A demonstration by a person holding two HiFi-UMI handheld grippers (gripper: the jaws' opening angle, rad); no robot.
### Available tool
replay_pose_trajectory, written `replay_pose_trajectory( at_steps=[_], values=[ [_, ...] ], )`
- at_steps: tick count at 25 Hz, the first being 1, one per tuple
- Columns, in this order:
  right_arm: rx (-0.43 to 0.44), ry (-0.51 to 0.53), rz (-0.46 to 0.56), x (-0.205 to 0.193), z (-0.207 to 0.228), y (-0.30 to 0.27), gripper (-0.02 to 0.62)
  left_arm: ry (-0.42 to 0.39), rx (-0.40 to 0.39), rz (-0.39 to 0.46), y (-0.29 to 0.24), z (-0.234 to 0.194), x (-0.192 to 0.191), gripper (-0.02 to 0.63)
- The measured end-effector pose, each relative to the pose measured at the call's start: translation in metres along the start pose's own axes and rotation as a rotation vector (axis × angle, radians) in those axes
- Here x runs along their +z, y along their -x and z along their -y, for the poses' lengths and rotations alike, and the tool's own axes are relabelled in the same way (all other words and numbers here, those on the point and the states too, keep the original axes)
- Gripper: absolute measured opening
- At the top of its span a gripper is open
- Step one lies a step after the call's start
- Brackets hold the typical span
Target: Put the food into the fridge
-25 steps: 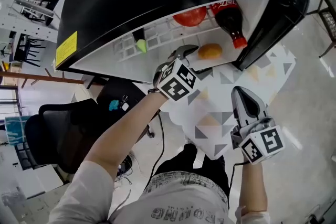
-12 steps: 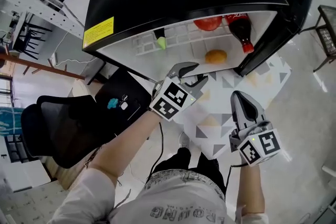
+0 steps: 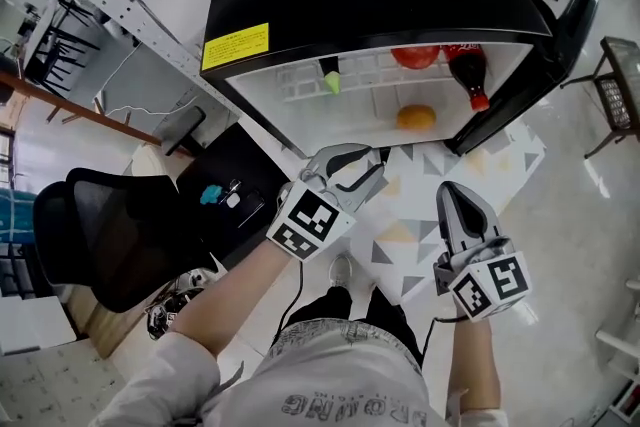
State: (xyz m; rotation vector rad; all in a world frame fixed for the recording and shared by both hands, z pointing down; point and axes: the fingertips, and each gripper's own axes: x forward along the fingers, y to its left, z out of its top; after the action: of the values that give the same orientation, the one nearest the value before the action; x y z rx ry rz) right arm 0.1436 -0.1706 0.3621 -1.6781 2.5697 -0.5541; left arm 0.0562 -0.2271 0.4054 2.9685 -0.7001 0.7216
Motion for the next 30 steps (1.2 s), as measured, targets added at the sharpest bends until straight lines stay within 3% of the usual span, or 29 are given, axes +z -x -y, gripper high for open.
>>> replay_pose_trajectory(
  at_steps=[5,15,30],
  values=[
    [0.0,0.015,-0.01,0.0,-0.01,0.002,0.002,-0.022,0.026,0.039,0.027,0.002,0.012,0.094],
    [-0.001,0.041,-0.02,0.005,-0.031,0.003,0.002,0.097,0.074,0.13,0.07,0.001,0.004,0.04],
    [0.033,0.075,-0.025,0.009,-0.067,-0.005,0.002,0.15,0.12,0.168,0.111,-0.006,-0.007,0.008]
  ],
)
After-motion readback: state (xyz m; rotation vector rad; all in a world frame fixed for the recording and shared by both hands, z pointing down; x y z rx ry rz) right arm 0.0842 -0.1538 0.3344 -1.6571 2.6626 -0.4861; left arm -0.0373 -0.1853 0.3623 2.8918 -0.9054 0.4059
